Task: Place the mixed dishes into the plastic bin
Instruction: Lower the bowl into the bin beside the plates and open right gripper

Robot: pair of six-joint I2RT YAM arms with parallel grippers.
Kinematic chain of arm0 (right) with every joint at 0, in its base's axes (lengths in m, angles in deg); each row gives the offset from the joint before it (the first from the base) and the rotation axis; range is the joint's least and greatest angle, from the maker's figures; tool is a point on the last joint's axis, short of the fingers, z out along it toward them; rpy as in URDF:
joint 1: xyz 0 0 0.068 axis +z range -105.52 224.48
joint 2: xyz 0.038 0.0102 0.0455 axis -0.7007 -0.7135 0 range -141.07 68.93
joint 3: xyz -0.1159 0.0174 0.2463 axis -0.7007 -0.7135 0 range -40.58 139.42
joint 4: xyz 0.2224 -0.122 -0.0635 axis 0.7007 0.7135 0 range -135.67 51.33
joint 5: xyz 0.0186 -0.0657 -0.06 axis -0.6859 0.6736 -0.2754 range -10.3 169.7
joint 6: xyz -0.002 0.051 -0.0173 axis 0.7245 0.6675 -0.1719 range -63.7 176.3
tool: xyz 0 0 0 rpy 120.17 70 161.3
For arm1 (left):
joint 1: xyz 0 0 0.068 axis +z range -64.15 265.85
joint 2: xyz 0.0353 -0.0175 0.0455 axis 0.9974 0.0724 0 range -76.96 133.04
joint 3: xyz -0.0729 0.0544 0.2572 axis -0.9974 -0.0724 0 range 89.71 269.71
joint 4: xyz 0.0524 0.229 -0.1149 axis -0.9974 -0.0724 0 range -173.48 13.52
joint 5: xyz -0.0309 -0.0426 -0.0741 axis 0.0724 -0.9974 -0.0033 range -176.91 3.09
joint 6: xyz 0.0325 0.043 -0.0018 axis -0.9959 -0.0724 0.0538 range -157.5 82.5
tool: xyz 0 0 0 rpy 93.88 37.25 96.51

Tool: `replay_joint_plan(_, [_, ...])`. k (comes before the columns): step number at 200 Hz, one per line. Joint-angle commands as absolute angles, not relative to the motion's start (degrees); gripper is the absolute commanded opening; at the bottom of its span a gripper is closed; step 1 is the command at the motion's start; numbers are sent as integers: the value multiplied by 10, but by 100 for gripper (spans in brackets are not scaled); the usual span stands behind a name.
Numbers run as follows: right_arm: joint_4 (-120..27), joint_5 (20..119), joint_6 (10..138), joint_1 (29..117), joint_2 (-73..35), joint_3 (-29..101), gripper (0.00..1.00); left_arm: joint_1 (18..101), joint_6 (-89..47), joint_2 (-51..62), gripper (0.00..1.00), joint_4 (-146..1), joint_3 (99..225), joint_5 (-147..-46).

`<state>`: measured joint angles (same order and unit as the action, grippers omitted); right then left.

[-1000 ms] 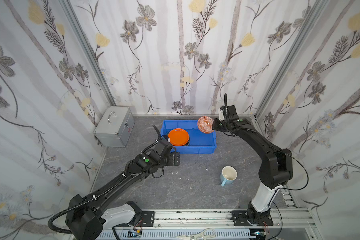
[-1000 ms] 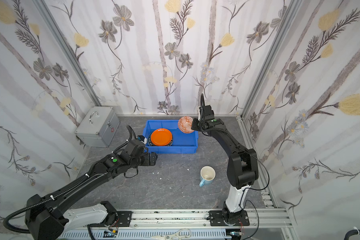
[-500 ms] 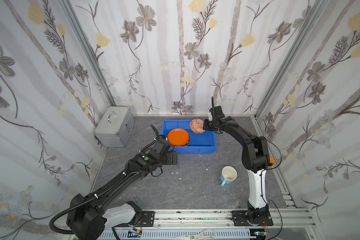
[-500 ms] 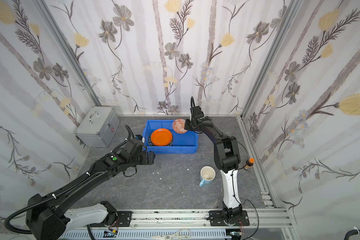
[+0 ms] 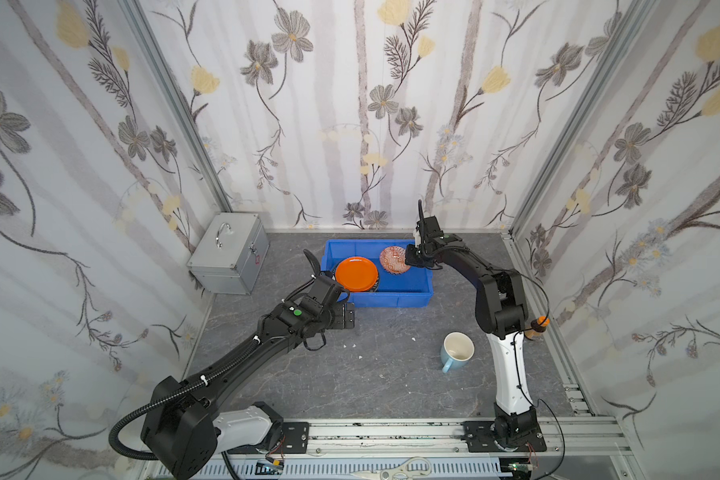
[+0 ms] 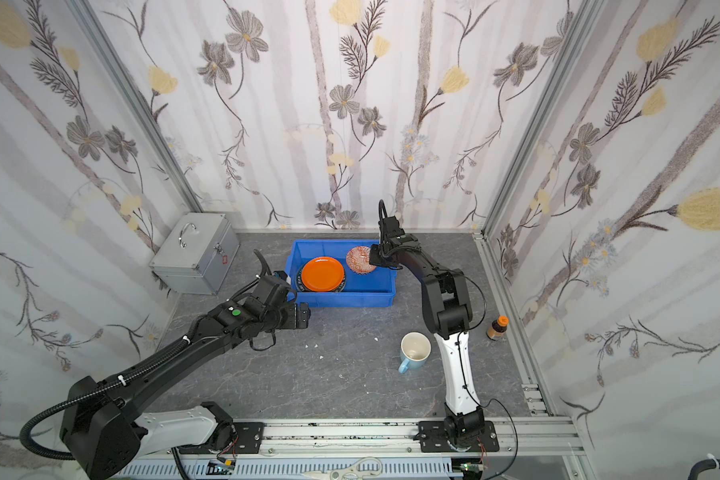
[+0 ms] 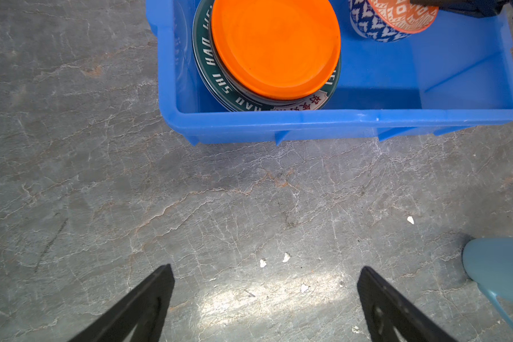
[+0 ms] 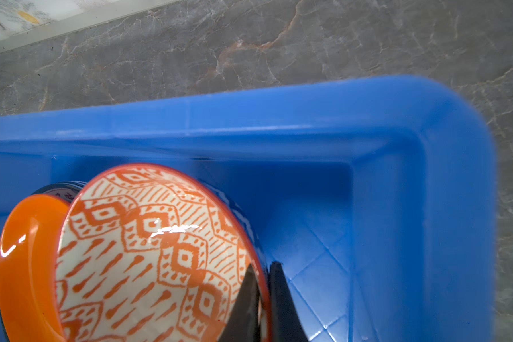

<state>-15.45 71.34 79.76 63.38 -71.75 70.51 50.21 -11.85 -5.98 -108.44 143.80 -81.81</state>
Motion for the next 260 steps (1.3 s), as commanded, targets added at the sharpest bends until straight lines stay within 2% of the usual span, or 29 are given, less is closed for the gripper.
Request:
replay_joint_plan(1, [-168, 726, 792, 630, -723, 713, 10, 504, -121, -58, 100, -1077, 1439, -820])
replay_joint_plan(75, [-162, 727, 793, 625, -750, 756, 13, 505, -116, -58, 100, -1076, 1434, -818])
replay_joint_plan(121, [-171, 688, 797, 625, -772, 771, 16, 505, -112, -58, 100, -1079, 1433, -816])
replay_joint_plan(135, [-173, 686, 797, 625, -773, 771, 19, 506, -112, -57, 100, -1080, 1434, -816])
replay_joint_plan(151, [-175, 683, 795, 625, -770, 772, 27, 506, -111, -56, 100, -1081, 1436, -817])
replay_joint_plan(168, [-179, 678, 788, 626, -756, 770, 36, 506, -110, -58, 100, -1083, 1438, -817])
replay_joint_plan(192, [-180, 694, 780, 625, -726, 770, 43, 506, -107, -59, 100, -1082, 1437, -822])
replay_joint_plan(232, [-158, 697, 769, 627, -660, 759, 45, 506, -96, -77, 100, -1077, 1422, -832])
replay_joint_plan(260, [-151, 712, 762, 634, -582, 692, 45, 505, -91, -97, 100, -1071, 1408, -845])
